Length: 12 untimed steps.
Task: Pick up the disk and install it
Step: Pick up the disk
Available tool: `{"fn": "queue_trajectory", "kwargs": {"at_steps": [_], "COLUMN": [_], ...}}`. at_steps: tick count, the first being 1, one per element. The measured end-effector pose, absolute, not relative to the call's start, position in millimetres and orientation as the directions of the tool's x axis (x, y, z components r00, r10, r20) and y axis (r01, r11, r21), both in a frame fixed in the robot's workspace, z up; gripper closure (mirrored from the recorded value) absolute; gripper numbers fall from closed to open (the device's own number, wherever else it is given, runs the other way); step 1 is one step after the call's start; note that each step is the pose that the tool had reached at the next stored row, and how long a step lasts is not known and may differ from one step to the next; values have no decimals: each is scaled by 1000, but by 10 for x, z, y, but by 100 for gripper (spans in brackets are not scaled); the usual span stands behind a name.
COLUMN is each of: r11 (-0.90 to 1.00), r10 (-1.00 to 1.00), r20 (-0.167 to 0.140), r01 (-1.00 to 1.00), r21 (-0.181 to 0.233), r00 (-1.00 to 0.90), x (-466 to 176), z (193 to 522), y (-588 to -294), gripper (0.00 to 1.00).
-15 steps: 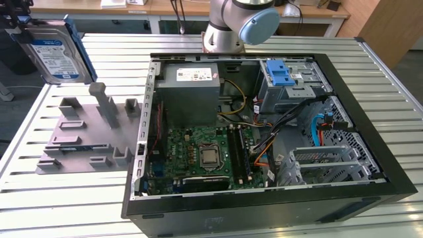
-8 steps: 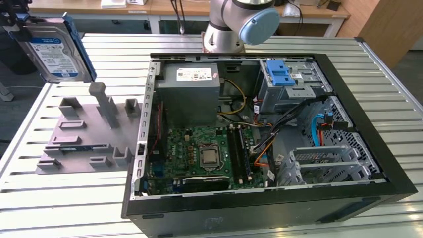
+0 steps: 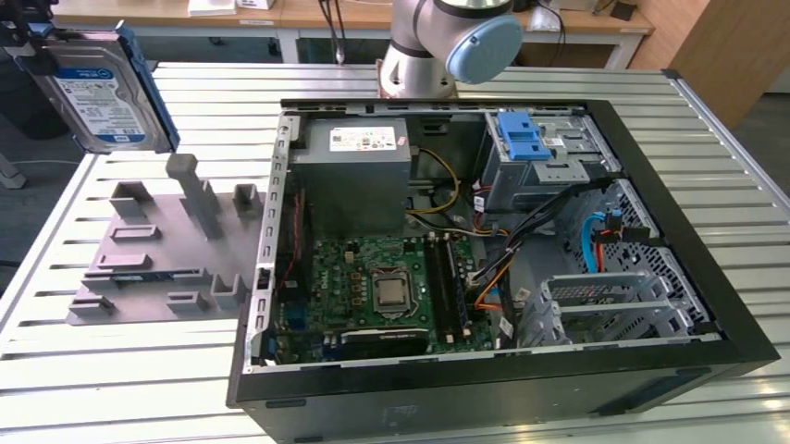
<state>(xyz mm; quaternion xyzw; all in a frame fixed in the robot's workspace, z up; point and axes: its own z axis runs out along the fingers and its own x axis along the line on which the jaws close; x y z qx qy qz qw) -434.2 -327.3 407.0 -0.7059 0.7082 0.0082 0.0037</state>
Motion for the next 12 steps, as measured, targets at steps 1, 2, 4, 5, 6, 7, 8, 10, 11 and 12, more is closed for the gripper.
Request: {"fn": "queue_trajectory", "kwargs": {"at_steps": [1, 2, 4, 5, 6, 7, 8, 10, 11, 12], "r11": [3, 3, 3, 3, 3, 3, 3, 3, 3, 3], "r10": [-1000, -1000, -1000, -1000, -1000, -1000, -1000, -1000, -1000, -1000], "r20": [-17, -17, -17, -17, -17, -17, -17, -17, -17, -17], "r01": [-1000, -1000, -1000, -1000, -1000, -1000, -1000, -1000, -1000, -1000], "r21": [6, 6, 6, 6, 6, 6, 6, 7, 6, 7], "r00": [-3, -3, -3, -3, -3, -3, -3, -3, -3, -3], "x": [-4342, -4342, -4342, -4342, -4342, -4342, -4342, -4342, -4342, -4342], "z": [4071, 4071, 4071, 4071, 4072, 4073, 4074, 4080, 4084, 4091], "y": [-3273, -3273, -3273, -3273, -3273, -3273, -3273, -3273, -3273, -3273], "gripper": [64, 64, 64, 64, 64, 64, 64, 64, 64, 64]}}
